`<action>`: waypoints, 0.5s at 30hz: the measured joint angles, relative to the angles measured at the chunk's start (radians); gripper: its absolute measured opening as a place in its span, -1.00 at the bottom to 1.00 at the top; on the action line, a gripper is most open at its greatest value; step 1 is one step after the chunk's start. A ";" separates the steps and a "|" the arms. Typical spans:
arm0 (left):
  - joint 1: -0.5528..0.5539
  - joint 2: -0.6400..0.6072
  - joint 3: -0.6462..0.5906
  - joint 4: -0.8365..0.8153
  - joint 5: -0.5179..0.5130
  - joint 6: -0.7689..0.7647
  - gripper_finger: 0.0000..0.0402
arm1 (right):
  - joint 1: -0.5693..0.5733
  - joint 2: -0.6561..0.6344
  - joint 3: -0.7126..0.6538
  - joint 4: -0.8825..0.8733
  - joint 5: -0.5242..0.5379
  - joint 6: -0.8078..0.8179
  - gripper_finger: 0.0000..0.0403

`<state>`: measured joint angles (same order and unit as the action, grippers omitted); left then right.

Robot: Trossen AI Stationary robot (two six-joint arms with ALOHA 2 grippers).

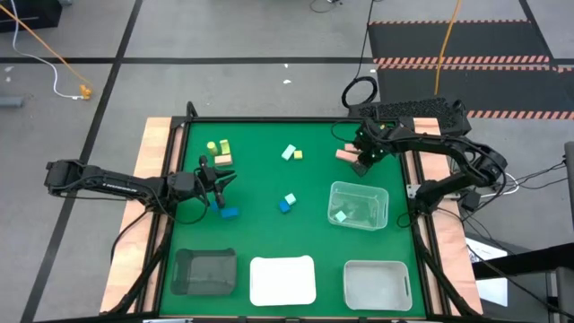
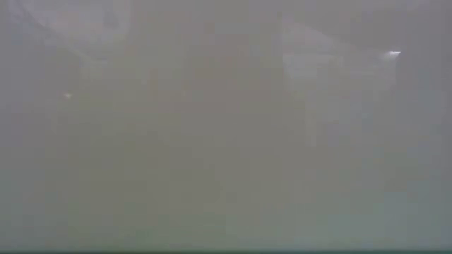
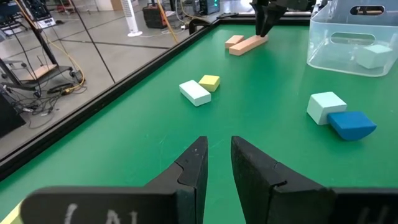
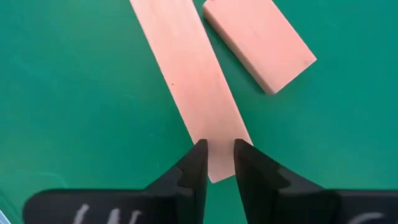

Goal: Sort & place blocks by color
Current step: Put the bottom right brown block into the gray bin

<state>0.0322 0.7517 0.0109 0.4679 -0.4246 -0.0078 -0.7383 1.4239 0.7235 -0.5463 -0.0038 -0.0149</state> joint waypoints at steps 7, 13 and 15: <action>0.000 0.000 0.000 0.000 0.000 0.000 -0.64 | 0.001 -0.015 -0.002 0.003 -0.006 -0.036 -0.18; 0.000 0.000 0.000 0.000 0.000 0.000 -0.64 | 0.001 -0.079 -0.006 0.005 -0.004 -0.088 0.14; 0.000 0.000 0.000 0.000 0.000 0.000 -0.64 | -0.001 -0.085 -0.005 0.021 0.011 -0.104 0.19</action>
<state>0.0322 0.7517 0.0109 0.4679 -0.4247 -0.0078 -0.7389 1.3392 0.7181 -0.5257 0.0069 -0.1192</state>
